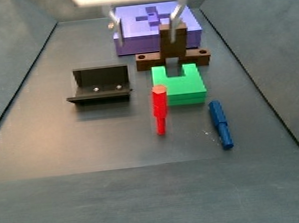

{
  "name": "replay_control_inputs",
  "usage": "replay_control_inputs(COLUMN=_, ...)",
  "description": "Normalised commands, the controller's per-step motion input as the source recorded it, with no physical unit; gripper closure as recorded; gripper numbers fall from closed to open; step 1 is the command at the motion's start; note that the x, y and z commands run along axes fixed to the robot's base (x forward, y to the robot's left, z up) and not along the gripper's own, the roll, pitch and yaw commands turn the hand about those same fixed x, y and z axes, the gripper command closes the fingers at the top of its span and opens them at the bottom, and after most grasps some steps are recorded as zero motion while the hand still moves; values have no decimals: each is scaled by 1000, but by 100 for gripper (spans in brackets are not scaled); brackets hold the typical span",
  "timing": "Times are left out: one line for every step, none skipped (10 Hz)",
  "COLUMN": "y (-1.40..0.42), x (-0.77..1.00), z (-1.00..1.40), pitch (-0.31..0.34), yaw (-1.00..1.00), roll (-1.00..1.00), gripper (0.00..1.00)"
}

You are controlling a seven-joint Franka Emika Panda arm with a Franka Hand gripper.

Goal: Pick up the green object. Move up. Place the green object on the fixture. Regrasp the green object. Move to above the board. Insert the green object.
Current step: Pick up the green object.

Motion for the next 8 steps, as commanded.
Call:
replay_control_inputs(y=-271, x=434, z=-611, pitch=-116, yaw=-143, roll=-207, gripper=0)
replay_control_inputs(y=-403, x=291, z=-597, pitch=-14, yaw=0, roll=-66, gripper=0)
replay_control_inputs(y=-434, x=0, z=-554, pitch=-21, yaw=0, roll=0, gripper=0)
replay_control_inputs(y=-331, x=-103, z=-566, pitch=-20, yaw=49, roll=0, gripper=0)
replay_control_inputs(y=-300, x=-117, z=-534, pitch=-31, yaw=77, roll=29, gripper=0)
replay_control_inputs(y=-169, x=-229, z=-291, pitch=-36, yaw=134, roll=47, gripper=0)
replay_control_inputs(y=-63, x=-380, z=-191, pitch=-67, yaw=123, roll=29, gripper=0)
replay_control_inputs(y=-46, x=-271, z=-217, pitch=-61, yaw=94, roll=0, gripper=0)
